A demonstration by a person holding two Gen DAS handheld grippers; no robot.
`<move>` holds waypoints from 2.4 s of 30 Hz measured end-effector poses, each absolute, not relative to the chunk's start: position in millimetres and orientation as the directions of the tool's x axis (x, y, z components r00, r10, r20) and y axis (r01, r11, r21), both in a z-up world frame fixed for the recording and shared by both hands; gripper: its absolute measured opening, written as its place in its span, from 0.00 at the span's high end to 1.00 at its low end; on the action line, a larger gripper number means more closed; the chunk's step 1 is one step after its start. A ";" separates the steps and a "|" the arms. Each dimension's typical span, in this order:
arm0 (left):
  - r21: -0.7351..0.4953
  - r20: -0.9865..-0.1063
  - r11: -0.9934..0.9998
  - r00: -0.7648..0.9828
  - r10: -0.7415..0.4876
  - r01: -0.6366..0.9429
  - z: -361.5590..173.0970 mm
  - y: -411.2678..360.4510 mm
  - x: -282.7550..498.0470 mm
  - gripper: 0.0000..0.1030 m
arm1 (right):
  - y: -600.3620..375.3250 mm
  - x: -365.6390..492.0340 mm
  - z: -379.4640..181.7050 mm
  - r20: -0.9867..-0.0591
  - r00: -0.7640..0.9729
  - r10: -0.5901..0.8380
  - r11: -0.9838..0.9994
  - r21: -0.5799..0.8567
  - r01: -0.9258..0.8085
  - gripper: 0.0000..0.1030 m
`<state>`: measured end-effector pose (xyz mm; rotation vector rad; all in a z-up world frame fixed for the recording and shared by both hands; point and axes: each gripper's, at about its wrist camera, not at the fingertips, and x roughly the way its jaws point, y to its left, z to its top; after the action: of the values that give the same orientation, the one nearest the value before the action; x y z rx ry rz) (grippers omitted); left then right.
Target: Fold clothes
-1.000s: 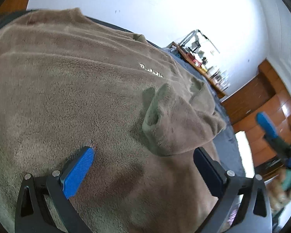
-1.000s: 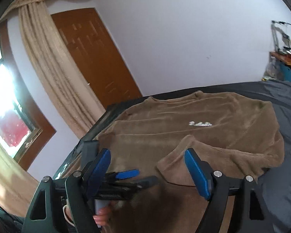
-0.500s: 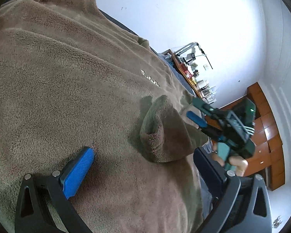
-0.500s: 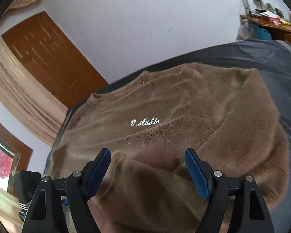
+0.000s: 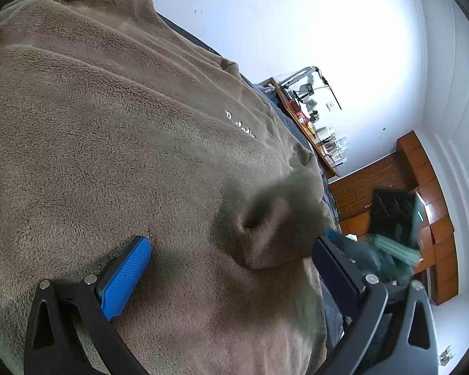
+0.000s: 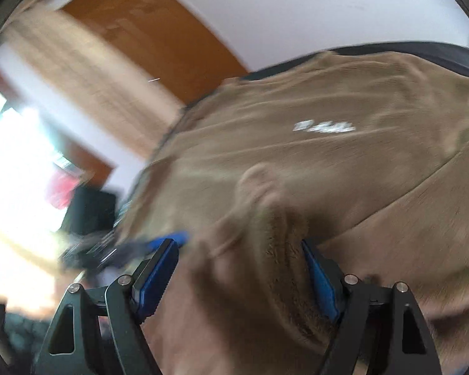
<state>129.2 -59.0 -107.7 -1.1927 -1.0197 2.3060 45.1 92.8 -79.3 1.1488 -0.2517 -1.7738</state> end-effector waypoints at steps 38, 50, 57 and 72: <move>-0.469 -0.789 -0.875 -0.389 0.475 -0.118 -87.8 62.5 134.7 0.78 | 209.9 162.3 -96.8 -0.393 -0.346 -0.852 -0.524 0.650 0.550 0.22; -0.342 -0.662 -0.934 -0.679 0.317 -0.103 30.8 -9.0 110.5 0.85 | 224.2 162.8 -92.0 -0.413 -0.430 -0.803 -0.593 0.623 0.509 0.22; -0.316 -0.594 -0.949 -0.782 0.190 0.010 66.0 -85.2 88.4 0.85 | 197.1 150.4 -83.5 -0.480 -0.437 -0.761 -0.649 0.561 0.514 0.22; -0.127 -0.812 -0.958 -0.582 -0.049 0.258 -45.2 -155.8 41.0 0.32 | 123.3 79.6 -62.0 -0.654 -0.513 -0.556 -0.816 0.312 0.486 0.22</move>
<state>41.0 -155.8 -45.2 -1.4946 -0.3866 2.9344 79.6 123.3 -62.0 1.0407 -0.1185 -2.3063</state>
